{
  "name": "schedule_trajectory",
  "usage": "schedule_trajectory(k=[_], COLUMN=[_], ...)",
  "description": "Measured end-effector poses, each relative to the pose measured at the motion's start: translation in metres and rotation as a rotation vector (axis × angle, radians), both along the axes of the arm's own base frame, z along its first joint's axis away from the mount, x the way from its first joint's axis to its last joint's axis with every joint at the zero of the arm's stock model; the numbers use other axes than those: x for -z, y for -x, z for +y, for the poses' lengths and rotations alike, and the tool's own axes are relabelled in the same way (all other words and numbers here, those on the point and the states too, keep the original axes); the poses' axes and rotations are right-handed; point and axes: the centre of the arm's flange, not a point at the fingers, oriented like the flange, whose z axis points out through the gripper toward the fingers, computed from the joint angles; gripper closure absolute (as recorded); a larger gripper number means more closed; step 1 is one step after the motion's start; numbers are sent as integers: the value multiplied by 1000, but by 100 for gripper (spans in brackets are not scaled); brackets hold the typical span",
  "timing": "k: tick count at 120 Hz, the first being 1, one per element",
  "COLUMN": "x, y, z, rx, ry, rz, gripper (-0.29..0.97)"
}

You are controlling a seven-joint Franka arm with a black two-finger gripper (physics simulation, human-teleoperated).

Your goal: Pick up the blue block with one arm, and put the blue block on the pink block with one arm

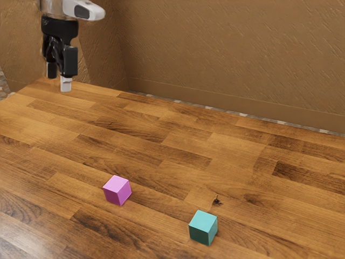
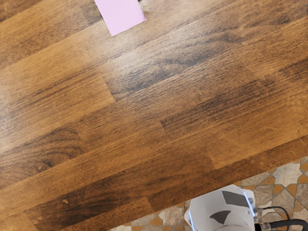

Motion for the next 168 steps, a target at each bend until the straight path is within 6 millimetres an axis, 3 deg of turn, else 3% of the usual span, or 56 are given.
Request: schedule_trajectory(k=[17, 25, 29, 33, 42, 51, 64, 90, 96, 111, 131, 156, 168], x=[-10, -3, 5, 20, 88, 146, 193, 257, 270, 283, 298, 336, 345], y=[-8, 8, 13, 18, 34, 46, 35, 34, 25, -8, -9, -26, -38], z=[-21, -19, -27, -49, -123, -173, -211, -301, -304, -278, -288, -290, -297], rx=[139, 167, 205, 272, 493, 668, 819, 1097, 1116, 1097, 1142, 1112, 1127], ry=[70, 100, 105, 110, 119, 141, 185, 272, 288, 312, 354, 383, 374], rz=[-101, -94, -79, -50, 43, 71, 59, 12, 1, -51, -63, -34, -42], gripper=[0, 0, 0, 0, 0, 0, 0, 0, 0, 0, 0, 0, 0])
